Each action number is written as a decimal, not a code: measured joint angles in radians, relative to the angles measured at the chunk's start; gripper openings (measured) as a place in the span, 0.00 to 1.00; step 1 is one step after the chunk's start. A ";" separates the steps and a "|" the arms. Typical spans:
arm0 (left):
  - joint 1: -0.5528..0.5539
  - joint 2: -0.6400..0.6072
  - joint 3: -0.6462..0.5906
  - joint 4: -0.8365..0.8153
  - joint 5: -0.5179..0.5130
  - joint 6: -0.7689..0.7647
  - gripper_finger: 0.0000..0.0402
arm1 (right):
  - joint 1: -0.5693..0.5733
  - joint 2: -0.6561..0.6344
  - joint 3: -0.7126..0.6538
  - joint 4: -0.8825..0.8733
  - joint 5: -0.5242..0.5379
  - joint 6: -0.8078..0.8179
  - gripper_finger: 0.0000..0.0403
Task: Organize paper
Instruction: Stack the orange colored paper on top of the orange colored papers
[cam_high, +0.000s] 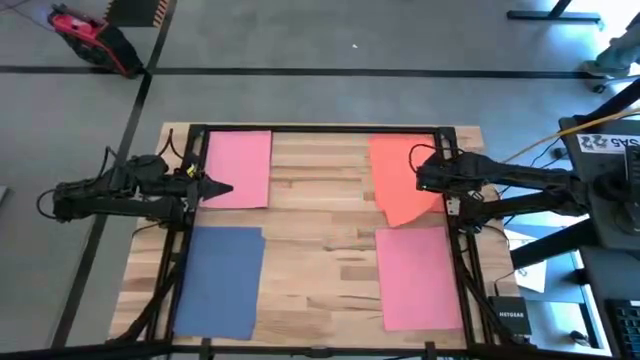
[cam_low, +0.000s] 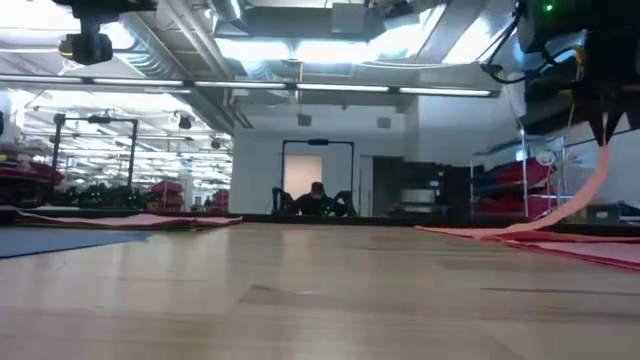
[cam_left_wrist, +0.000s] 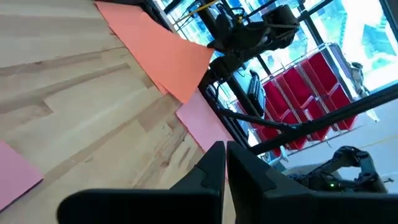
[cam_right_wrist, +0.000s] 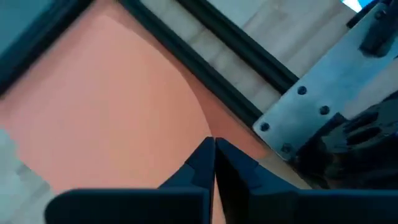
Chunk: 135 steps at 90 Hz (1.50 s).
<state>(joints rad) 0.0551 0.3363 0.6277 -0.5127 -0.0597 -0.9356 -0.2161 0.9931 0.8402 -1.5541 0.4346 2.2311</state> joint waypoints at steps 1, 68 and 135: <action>0.000 0.000 0.000 0.000 0.000 0.000 0.00 | 0.000 0.002 0.000 0.001 0.001 0.005 0.00; 0.000 -0.001 0.000 -0.001 0.000 0.003 0.00 | -0.104 0.033 0.000 0.038 0.146 0.019 0.00; 0.000 -0.001 0.000 -0.004 -0.015 0.018 0.00 | -0.158 0.161 -0.070 0.175 -0.010 -0.237 0.05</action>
<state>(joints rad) 0.0551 0.3355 0.6277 -0.5163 -0.0750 -0.9173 -0.3737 1.1540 0.7700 -1.3793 0.4250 1.9937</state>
